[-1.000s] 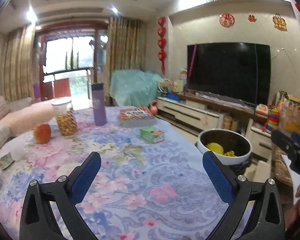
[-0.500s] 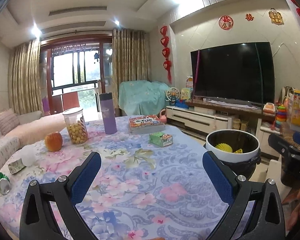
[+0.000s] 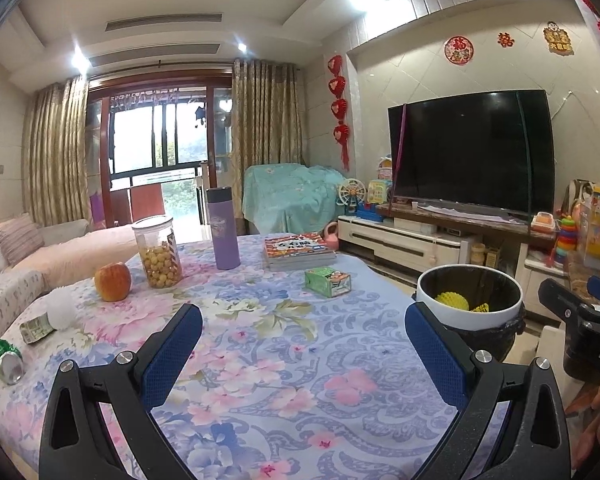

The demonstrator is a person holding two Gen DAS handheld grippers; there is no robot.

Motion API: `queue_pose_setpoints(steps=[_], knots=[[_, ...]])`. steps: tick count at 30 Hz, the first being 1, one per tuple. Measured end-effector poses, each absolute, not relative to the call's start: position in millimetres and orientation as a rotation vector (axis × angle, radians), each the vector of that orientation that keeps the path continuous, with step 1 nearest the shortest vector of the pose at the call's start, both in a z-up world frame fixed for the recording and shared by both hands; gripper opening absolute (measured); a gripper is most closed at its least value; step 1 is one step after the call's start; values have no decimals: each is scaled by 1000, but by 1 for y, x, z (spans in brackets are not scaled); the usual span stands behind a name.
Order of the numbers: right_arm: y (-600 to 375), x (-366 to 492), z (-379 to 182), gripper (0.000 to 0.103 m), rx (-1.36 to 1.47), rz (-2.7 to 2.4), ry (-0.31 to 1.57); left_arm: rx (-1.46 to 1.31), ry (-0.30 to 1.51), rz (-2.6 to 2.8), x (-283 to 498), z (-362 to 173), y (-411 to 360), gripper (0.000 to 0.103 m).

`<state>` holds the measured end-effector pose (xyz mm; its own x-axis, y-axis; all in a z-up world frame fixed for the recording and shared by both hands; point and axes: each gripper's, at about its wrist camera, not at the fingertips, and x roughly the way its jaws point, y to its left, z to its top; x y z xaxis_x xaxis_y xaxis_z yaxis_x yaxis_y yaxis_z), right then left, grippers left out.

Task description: Collect trash

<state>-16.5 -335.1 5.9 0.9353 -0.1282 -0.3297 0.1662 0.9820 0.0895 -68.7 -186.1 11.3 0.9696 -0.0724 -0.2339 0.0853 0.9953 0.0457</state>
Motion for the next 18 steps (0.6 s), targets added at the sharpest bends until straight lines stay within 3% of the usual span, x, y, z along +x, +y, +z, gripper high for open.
queue_pose_setpoints(steps=[18], knots=[[-332,-16,6,103,110,-141,334,49,251,-93,-64,7,-181,103]])
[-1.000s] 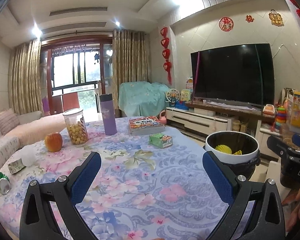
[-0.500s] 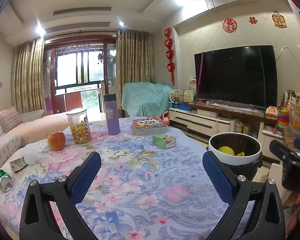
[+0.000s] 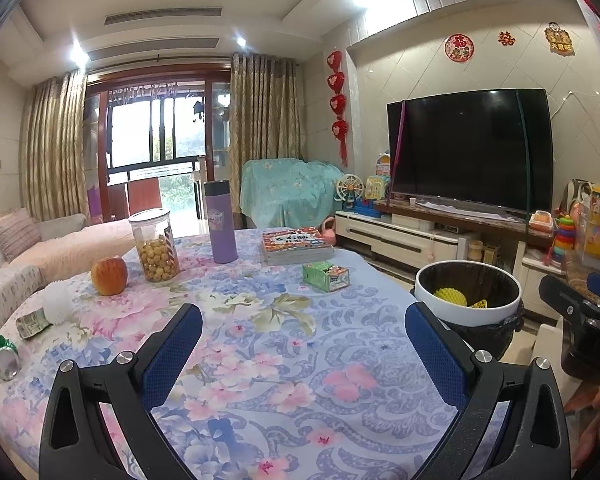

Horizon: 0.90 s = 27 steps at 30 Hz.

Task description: Collect trash

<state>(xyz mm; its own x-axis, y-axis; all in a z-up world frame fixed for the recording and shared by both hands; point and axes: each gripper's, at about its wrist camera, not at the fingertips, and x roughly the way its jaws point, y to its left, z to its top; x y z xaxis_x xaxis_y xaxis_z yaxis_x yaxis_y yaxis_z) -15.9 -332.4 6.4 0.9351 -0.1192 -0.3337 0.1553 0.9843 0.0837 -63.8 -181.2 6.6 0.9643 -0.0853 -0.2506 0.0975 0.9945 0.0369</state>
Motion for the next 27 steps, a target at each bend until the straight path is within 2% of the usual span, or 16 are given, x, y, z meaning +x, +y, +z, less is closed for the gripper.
queue_pose_setpoints(steps=[27], knots=[[-332,-15,7,103,114,-135,336,54,258,-99,-62,4,-180,103]])
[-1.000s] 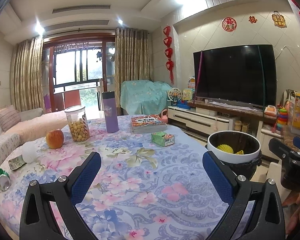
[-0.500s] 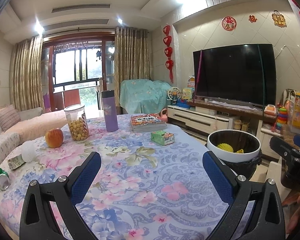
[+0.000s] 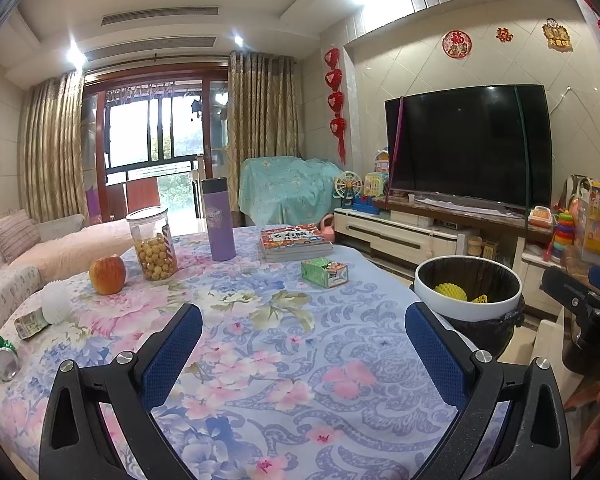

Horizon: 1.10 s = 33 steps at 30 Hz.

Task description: Collect trash

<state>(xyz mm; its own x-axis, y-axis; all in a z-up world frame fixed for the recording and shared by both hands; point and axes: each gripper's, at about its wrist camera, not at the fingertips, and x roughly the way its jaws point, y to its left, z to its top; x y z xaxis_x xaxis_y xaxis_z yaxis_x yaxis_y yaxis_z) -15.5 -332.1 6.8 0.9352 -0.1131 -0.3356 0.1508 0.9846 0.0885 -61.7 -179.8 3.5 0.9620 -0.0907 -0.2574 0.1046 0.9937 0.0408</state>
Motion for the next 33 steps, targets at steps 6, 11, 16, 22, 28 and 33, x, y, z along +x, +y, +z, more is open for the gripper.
queue_pose_setpoints(steps=[6,11,16,22,28,33], knots=[[-332,-16,7,103,116,-134,335,55,261,-101,-60,2,-179,103],[-331,-16,8,103,118,-131,335,56,262,-103,-60,2,-179,103],[-330,-17,8,103,120,-130,335,56,262,-103,-60,2,-179,103],[-329,-17,9,103,122,-130,336,57,266,-106,-58,0,-178,103],[-330,-16,9,103,127,-129,339,59,271,-105,-55,-3,-176,103],[-327,-17,8,103,135,-125,342,60,272,-107,-54,-4,-177,103]])
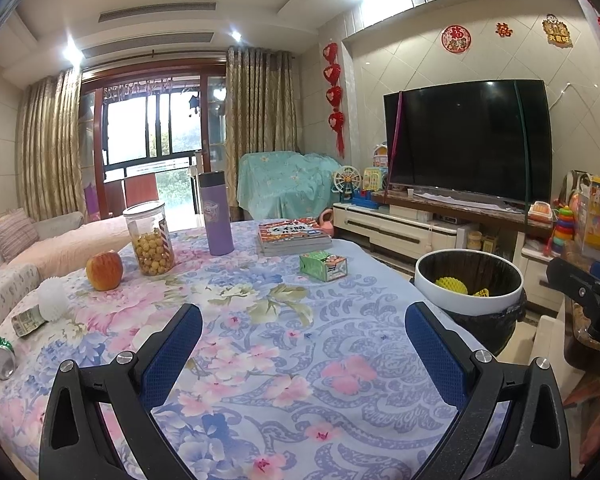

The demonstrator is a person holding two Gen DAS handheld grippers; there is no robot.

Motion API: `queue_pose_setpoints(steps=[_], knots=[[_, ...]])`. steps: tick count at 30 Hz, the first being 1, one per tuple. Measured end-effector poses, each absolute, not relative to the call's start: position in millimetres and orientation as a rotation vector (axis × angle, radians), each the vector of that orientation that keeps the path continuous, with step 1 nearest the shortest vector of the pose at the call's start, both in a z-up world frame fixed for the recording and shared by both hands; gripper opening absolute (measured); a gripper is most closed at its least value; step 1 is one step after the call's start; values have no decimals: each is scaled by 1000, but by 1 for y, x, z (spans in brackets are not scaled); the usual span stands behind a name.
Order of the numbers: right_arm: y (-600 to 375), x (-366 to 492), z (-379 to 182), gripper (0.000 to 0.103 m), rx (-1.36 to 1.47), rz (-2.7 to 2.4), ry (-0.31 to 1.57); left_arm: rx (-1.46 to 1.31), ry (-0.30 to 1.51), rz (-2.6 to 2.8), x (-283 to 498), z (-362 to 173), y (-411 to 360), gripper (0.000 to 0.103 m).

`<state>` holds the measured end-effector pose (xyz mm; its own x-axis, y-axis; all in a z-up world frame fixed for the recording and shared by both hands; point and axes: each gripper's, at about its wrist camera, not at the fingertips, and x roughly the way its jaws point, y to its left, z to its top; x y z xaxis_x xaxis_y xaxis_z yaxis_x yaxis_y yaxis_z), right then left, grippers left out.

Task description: Collect trash

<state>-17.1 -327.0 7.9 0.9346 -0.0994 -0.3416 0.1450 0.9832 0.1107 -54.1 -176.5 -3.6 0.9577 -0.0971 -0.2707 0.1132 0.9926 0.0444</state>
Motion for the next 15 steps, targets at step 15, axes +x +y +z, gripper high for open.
queue_pose_setpoints(steps=[15], knots=[[-325,-10,2,103,156,-106,371,45,268,-110,-50,-3,-173,103]])
